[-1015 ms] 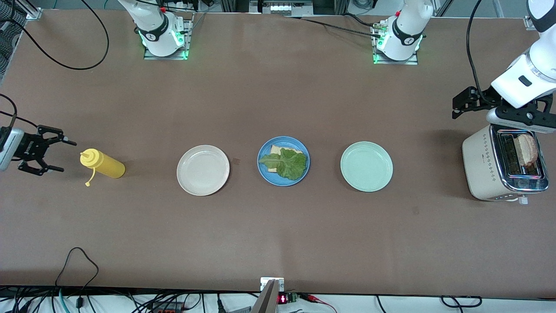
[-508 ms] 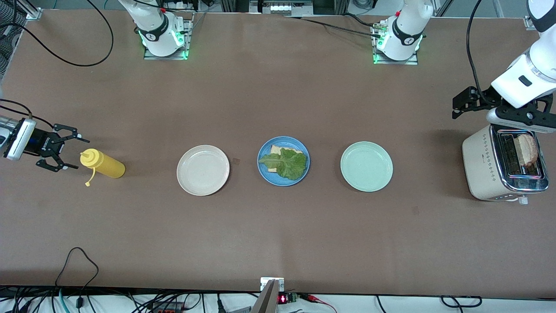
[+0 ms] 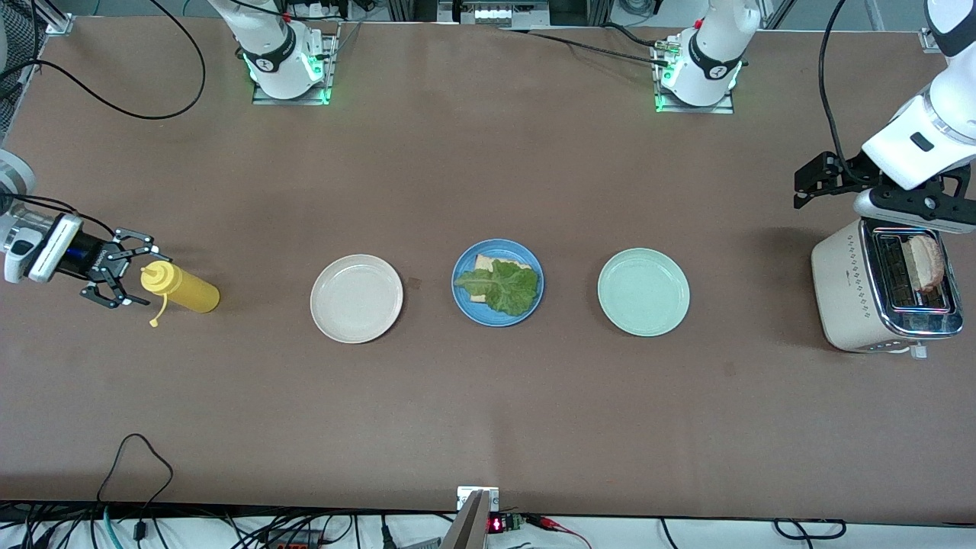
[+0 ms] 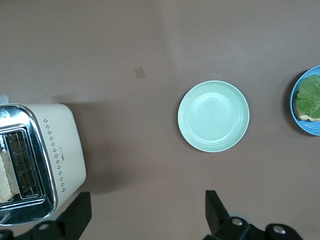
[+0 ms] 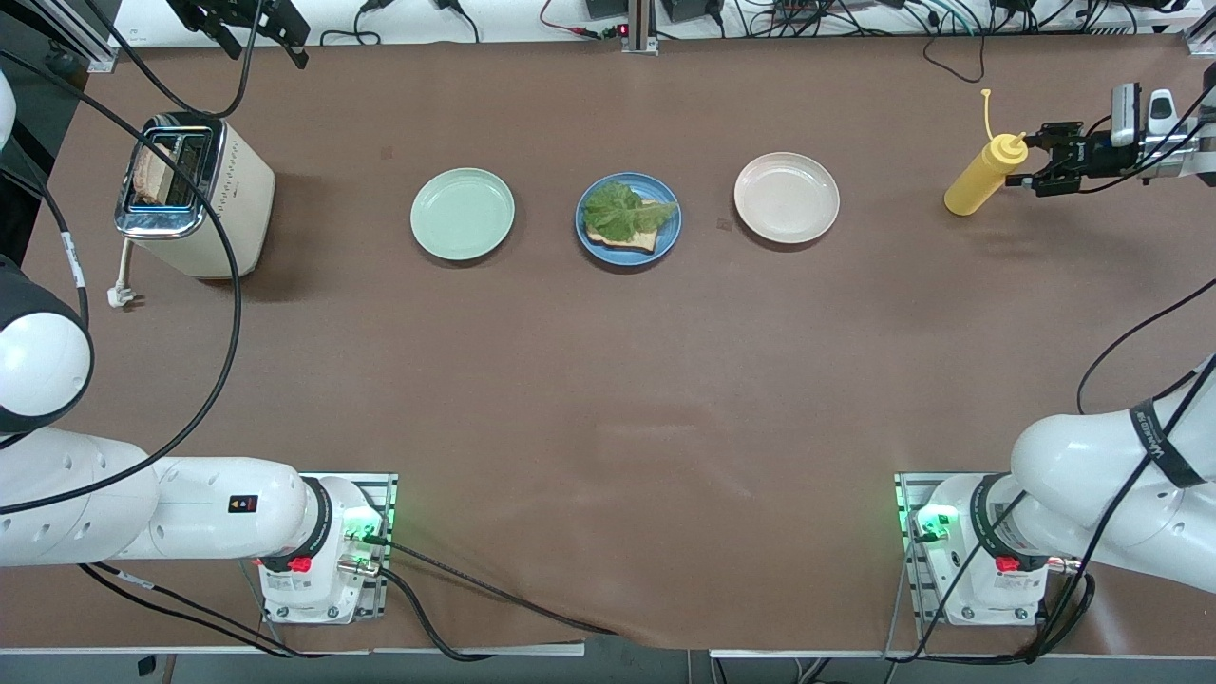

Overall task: Make sandwich in blue plate with both arms
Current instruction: 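Grasp the yellow squeeze bottle with the right gripper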

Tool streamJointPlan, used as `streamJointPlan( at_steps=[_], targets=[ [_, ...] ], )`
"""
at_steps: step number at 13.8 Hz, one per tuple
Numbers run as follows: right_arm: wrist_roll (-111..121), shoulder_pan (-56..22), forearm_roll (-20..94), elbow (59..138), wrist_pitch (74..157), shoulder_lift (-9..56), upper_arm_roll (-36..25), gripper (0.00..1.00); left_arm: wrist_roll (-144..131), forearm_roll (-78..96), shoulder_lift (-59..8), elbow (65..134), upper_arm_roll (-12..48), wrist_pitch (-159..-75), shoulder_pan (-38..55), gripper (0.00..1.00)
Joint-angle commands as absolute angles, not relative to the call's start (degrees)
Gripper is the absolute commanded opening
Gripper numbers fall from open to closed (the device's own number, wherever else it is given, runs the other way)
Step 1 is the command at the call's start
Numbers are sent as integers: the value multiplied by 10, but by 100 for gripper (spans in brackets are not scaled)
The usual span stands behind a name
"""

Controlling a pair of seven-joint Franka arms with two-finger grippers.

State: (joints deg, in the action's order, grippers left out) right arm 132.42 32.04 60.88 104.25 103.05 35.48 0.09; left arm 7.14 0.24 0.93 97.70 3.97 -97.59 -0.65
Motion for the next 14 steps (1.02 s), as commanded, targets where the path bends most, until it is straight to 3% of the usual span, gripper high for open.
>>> streamJointPlan(
  at_steps=[1, 14],
  targets=[
    [1368, 340, 636, 1043, 1022, 380, 11, 100, 79, 16, 2, 959, 38, -962, -4, 100],
    [1413, 332, 681, 1042, 1006, 420, 18, 100, 78, 16, 2, 959, 38, -962, -4, 100]
  ],
)
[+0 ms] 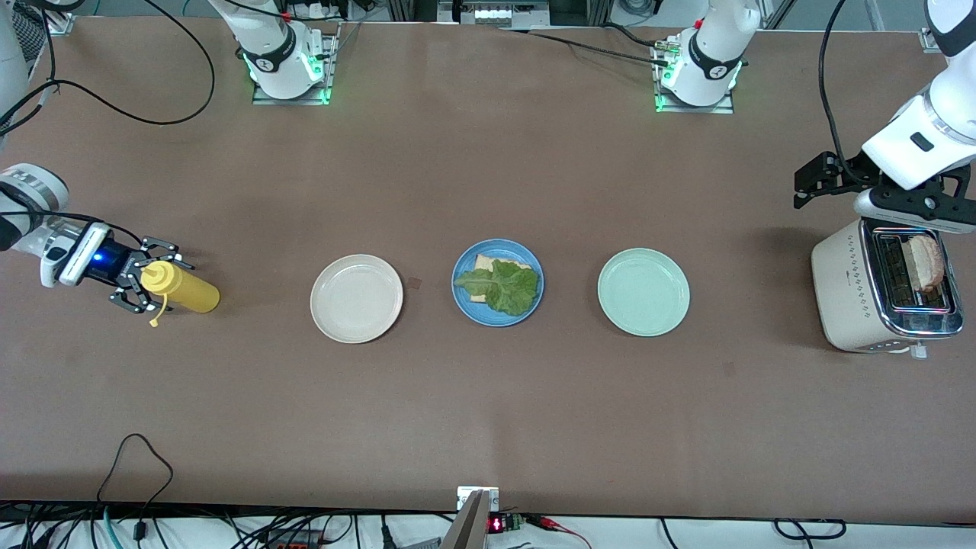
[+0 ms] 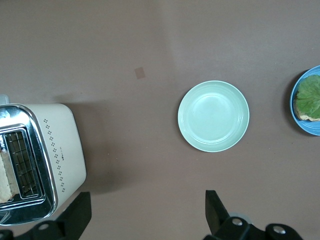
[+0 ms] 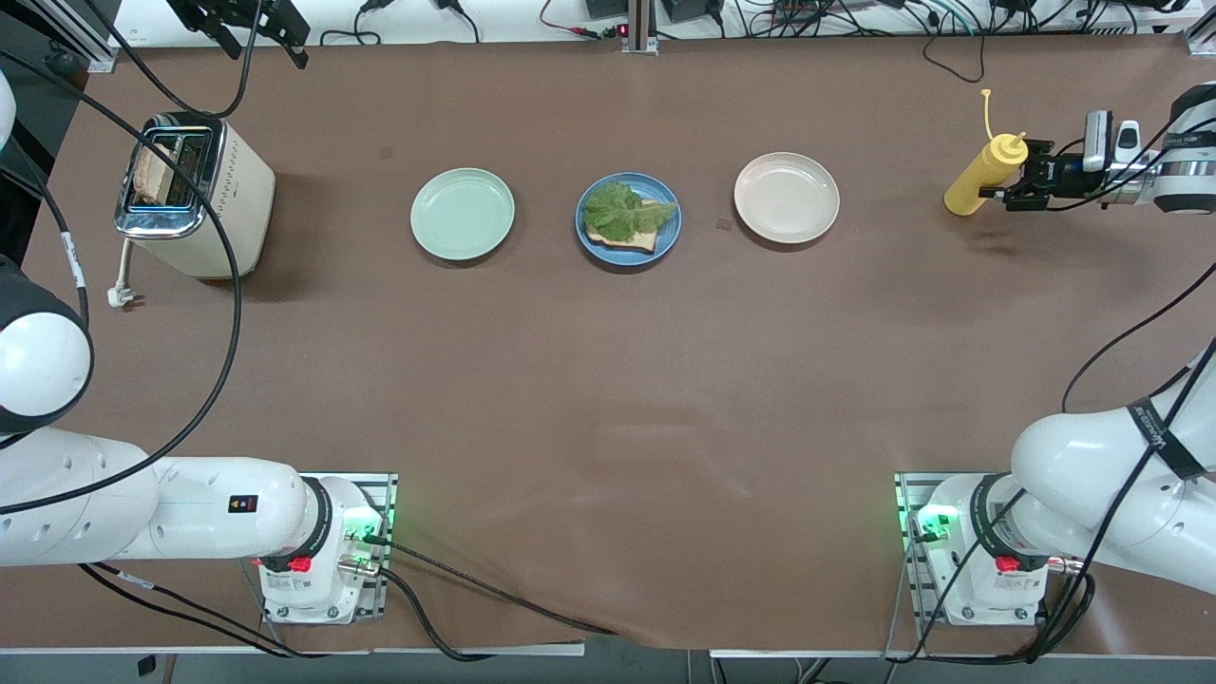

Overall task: Make sandwich in blue plate with both arms
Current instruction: 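Grasp the yellow squeeze bottle with the right gripper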

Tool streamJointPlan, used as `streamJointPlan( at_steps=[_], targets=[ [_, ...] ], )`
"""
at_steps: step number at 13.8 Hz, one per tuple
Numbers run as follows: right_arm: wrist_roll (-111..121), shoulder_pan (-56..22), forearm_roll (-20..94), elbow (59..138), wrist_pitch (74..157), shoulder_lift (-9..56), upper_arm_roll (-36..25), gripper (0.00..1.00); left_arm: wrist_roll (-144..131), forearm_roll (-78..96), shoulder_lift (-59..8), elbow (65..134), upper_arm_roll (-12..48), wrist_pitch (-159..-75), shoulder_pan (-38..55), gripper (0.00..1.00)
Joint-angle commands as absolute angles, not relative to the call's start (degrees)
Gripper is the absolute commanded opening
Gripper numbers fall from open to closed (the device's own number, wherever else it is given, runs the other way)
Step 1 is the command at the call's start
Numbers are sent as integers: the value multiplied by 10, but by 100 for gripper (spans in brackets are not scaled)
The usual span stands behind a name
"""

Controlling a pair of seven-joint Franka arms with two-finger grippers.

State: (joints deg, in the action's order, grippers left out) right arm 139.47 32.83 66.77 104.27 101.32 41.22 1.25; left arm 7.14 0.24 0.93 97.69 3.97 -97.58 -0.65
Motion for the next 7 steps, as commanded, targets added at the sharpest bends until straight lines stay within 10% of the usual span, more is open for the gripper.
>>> streamJointPlan(
  at_steps=[1, 3, 7],
  targets=[
    [1413, 329, 682, 1041, 1007, 419, 19, 100, 78, 16, 1, 959, 38, -962, -4, 100],
    [1413, 327, 682, 1041, 1008, 420, 23, 98, 78, 16, 2, 959, 38, -962, -4, 100],
    [1416, 323, 680, 1041, 1013, 422, 23, 32, 81, 16, 1, 959, 38, -962, -4, 100]
  ],
)
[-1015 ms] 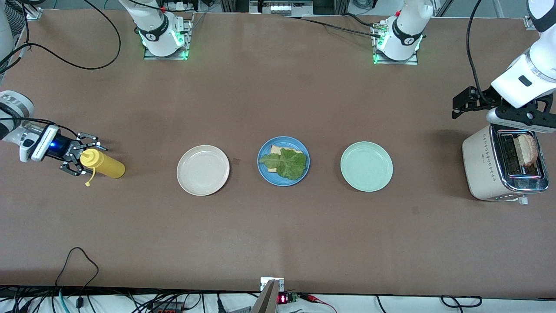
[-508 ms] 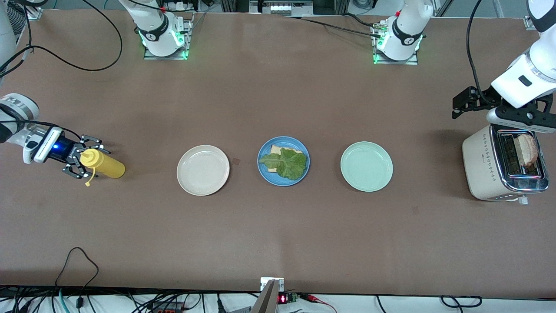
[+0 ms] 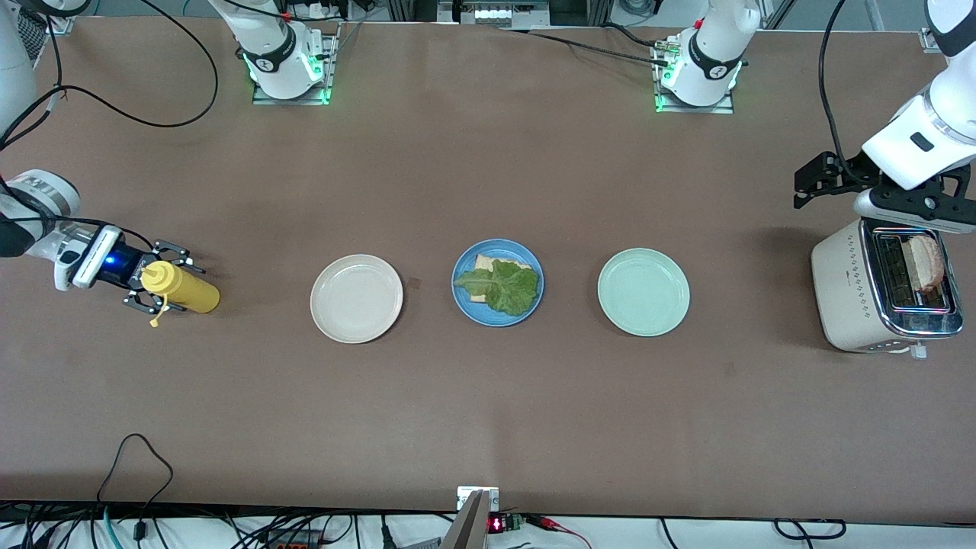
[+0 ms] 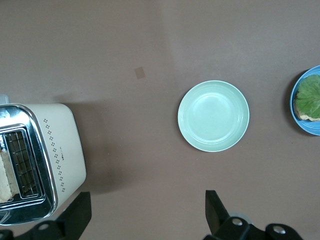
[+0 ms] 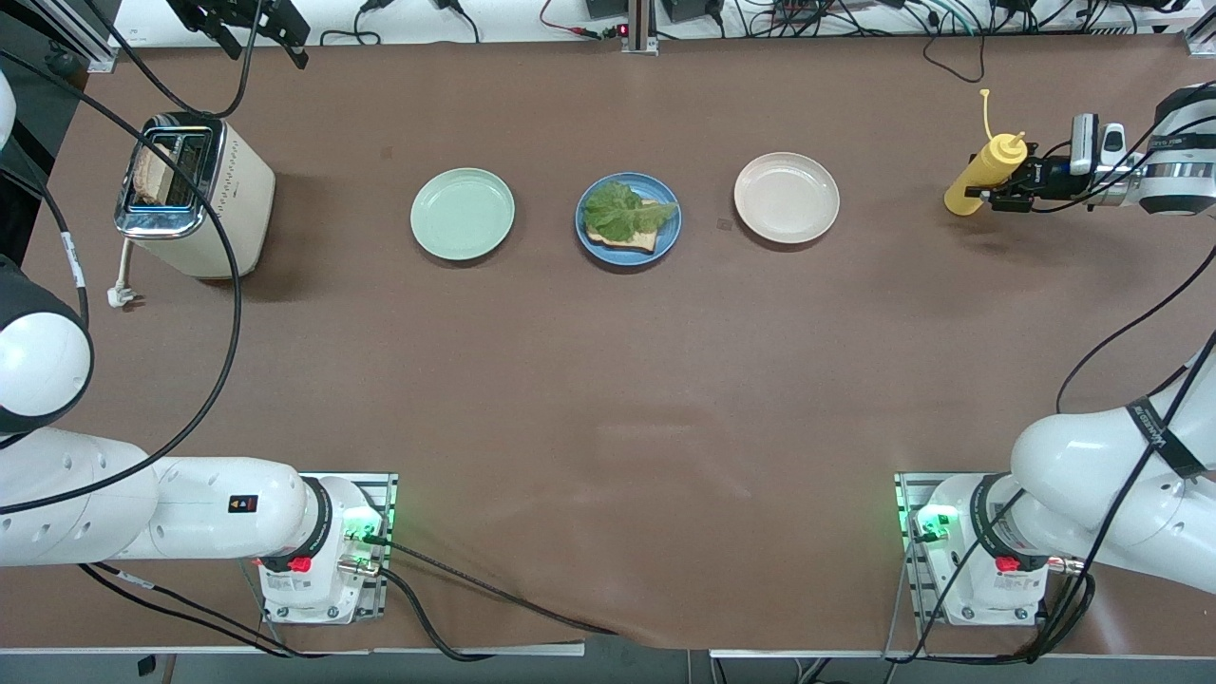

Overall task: Make sandwich in blue plate with both arms
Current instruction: 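Grasp the yellow squeeze bottle with the right gripper, then lift the yellow bottle and tip it over the blue plate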

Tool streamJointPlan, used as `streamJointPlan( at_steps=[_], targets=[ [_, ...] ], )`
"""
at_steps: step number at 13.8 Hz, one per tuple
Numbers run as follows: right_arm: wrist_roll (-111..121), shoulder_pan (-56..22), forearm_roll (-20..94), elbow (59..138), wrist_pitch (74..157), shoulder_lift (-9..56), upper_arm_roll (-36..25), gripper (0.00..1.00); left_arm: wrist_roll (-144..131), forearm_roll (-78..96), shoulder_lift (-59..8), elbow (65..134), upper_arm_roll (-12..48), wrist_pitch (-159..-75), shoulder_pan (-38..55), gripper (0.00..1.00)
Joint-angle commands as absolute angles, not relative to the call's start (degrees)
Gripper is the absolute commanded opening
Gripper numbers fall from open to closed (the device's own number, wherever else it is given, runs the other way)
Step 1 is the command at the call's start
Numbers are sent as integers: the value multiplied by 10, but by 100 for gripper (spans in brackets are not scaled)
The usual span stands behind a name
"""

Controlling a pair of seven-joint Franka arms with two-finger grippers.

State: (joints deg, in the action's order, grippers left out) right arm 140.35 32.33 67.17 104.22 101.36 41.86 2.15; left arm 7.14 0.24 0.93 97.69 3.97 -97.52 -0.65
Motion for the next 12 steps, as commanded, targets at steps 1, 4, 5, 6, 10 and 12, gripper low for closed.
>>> streamJointPlan(
  at_steps=[1, 4, 5, 6, 10, 12],
  targets=[
    [1422, 322, 680, 1040, 1013, 423, 23, 19, 83, 16, 1, 959, 38, -962, -4, 100],
    [1425, 317, 678, 1038, 1013, 415, 23, 1, 76, 16, 3, 959, 54, -962, -10, 100],
    [1418, 309, 674, 1032, 1013, 402, 23, 0, 76, 16, 3, 959, 54, -962, -10, 100],
    [1415, 295, 667, 1019, 1016, 391, 22, 0, 76, 16, 4, 959, 56, -961, -10, 100],
    [1323, 210, 578, 1005, 1098, 315, 21, 0, 76, 16, 4, 960, 57, -960, -10, 100],
    [1252, 153, 530, 1005, 1150, 284, 20, 0, 76, 16, 4, 960, 57, -961, -10, 100]
  ],
)
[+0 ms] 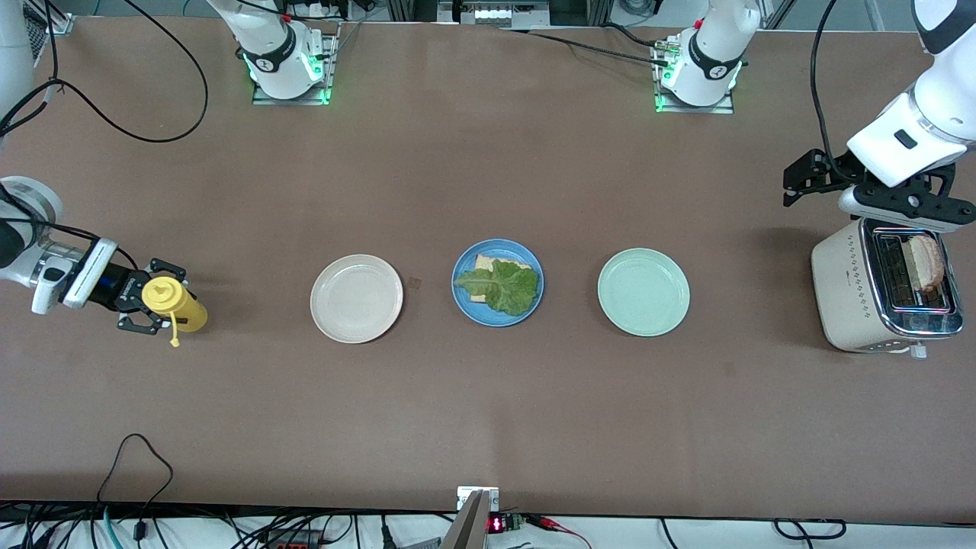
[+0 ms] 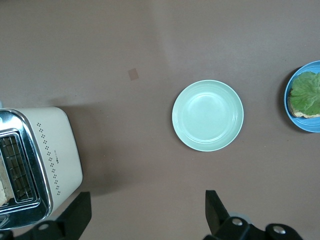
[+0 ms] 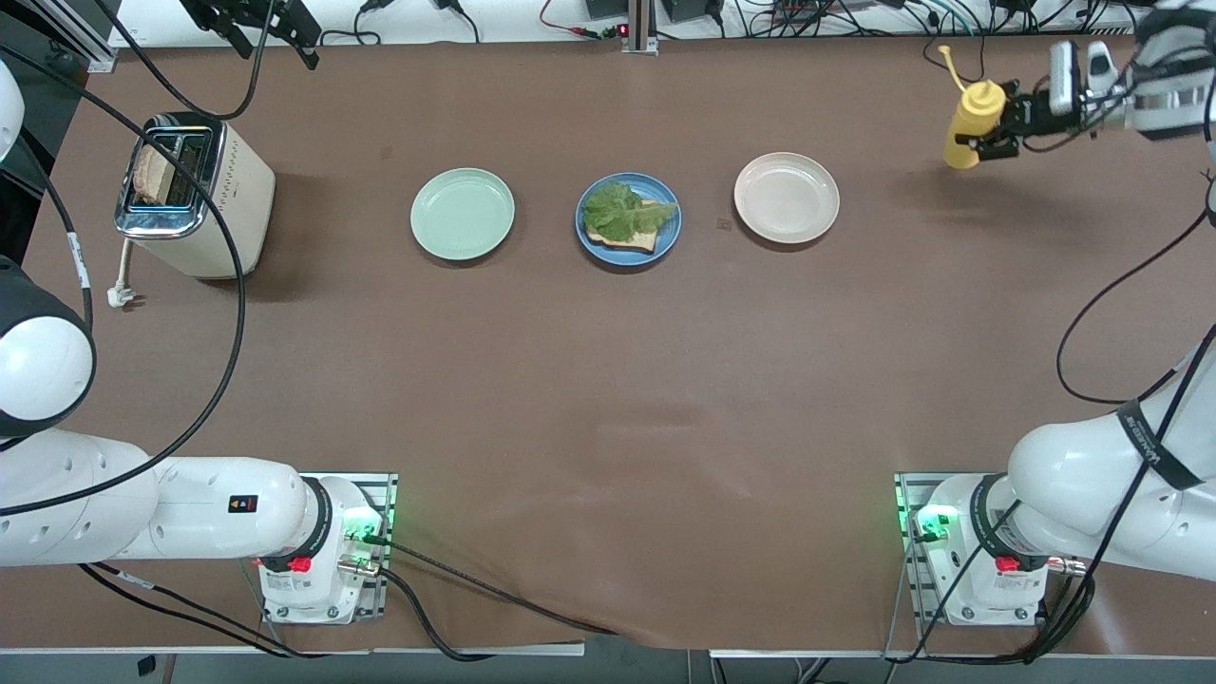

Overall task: Make sandwich in blue plate with both arms
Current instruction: 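Lift the yellow bottle and tip it over the blue plate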

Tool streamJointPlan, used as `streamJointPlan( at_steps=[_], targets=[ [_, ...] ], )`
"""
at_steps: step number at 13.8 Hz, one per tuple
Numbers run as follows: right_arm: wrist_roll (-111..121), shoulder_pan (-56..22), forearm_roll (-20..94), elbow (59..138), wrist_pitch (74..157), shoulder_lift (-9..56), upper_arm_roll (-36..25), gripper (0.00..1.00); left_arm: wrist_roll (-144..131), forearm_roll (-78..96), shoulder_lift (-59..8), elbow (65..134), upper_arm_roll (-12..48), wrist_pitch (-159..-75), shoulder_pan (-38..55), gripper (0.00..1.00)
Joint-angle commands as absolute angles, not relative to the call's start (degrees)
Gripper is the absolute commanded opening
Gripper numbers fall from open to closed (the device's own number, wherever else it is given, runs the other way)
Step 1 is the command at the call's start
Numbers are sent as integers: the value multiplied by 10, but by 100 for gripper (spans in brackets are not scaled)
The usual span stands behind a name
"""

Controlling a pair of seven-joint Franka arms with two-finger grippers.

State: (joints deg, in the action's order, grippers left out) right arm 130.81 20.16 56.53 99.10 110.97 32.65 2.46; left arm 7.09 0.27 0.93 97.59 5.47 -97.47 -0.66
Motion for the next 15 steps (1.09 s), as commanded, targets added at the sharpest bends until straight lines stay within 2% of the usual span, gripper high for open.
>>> streamJointPlan(
  at_steps=[1, 5, 9, 15],
  targets=[
    [1222, 116, 509, 1005, 1179, 270, 18, 0, 76, 15, 4, 960, 57, -961, -10, 100],
    [1067, -40, 367, 983, 1251, 252, -30, 0, 76, 15, 4, 961, 55, -961, -13, 100],
    [886, -143, 184, 961, 1327, 265, -37, 0, 76, 16, 3, 961, 52, -961, -13, 100],
    [613, -270, 12, 924, 1345, 308, -45, 0, 76, 16, 3, 960, 54, -962, -12, 100]
  ],
)
